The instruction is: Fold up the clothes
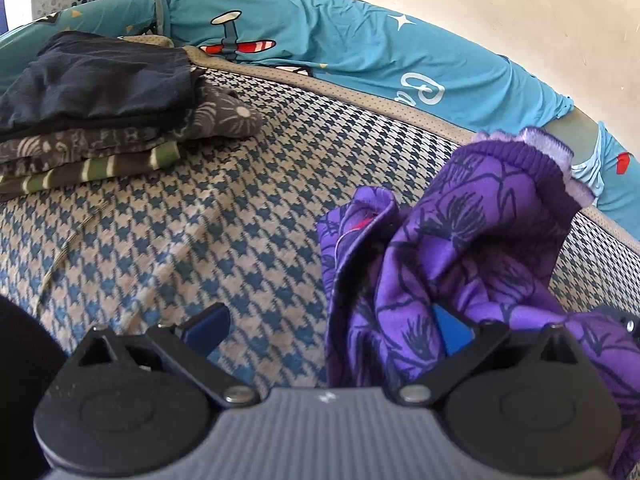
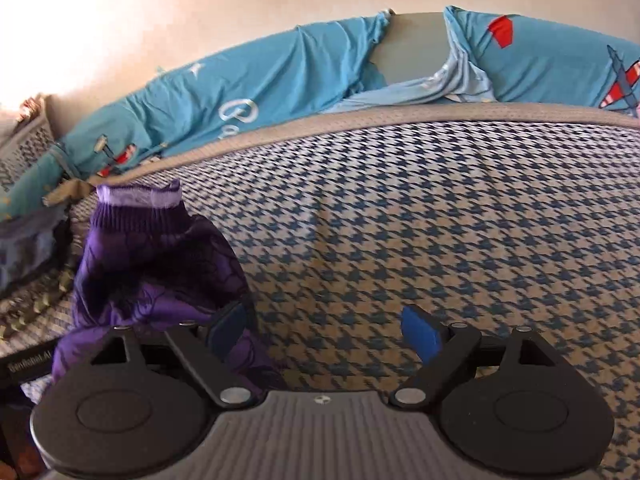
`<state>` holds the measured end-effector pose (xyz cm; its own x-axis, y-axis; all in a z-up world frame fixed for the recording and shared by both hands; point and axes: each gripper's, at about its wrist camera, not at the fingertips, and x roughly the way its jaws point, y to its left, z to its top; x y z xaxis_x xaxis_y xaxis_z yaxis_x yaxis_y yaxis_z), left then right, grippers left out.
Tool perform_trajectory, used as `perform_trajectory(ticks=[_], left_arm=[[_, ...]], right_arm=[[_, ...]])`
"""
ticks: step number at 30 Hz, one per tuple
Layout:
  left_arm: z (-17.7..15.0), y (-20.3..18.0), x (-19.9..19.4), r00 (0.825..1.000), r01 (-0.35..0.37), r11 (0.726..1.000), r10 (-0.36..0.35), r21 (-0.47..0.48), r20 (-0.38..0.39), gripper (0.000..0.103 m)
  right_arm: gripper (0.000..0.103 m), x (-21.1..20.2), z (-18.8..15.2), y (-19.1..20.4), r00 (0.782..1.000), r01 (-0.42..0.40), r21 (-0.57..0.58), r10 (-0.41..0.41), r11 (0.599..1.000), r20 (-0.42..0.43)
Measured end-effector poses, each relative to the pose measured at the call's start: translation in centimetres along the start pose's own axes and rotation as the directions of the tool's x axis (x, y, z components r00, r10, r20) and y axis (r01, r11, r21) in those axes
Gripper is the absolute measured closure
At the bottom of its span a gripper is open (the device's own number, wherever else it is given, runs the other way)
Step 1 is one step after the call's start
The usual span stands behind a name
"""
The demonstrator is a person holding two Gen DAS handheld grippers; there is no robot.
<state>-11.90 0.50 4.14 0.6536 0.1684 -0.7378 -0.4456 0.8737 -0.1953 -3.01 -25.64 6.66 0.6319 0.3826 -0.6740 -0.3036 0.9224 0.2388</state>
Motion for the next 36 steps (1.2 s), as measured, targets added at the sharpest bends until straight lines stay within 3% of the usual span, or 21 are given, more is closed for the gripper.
perform_trajectory(ticks=[5, 9, 13, 17, 20, 23, 32, 36], left_arm=[[-0.4, 1.7, -0.2, 0.999, 0.031, 0.998, -0.032, -0.045, -0.019, 0.000], [-0.6, 3.3, 0.1, 0.995, 0.083, 0.990, -0.089, -0.112, -0.053, 0.000], [-1.1, 3.8, 0.0, 0.993, 0.104, 0.988, -0.110, -0.111, -0.050, 0.000], [-1.1, 3.8, -0.1, 0.991, 0.119, 0.987, -0.126, -0.111, -0.051, 0.000], [-1.0, 3.7, -0.1, 0.991, 0.120, 0.988, -0.125, -0.098, -0.049, 0.000], [-0.8, 3.9, 0.2, 0.989, 0.126, 0.986, -0.133, -0.109, -0.059, 0.000], [-0.3, 3.4, 1.3, 0.990, 0.116, 0.986, -0.125, -0.119, -0.067, 0.000], [-0.1, 3.4, 1.7, 0.989, 0.117, 0.983, -0.128, -0.141, -0.075, 0.000]], right_arm=[[0.018, 0.3, -0.1, 0.7, 0.994, -0.109, -0.002, 0.109, 0.994, -0.011], [0.017, 0.9, -0.4, 1.4, 0.977, -0.202, -0.028, 0.200, 0.979, -0.076], [0.014, 1.4, -1.1, 2.0, 0.967, -0.227, -0.052, 0.219, 0.972, -0.132], [0.012, 1.8, -1.2, 1.6, 0.960, -0.236, -0.007, 0.232, 0.972, -0.156], [0.012, 1.1, -1.0, 1.3, 0.970, -0.205, -0.017, 0.201, 0.979, -0.138], [0.012, 0.0, -1.0, 0.8, 0.968, -0.232, -0.028, 0.228, 0.972, -0.104], [0.006, -4.7, -3.2, -1.2, 0.939, -0.343, -0.149, 0.340, 0.927, -0.047], [0.003, -5.5, -4.1, -1.2, 0.921, -0.389, -0.178, 0.381, 0.904, -0.080]])
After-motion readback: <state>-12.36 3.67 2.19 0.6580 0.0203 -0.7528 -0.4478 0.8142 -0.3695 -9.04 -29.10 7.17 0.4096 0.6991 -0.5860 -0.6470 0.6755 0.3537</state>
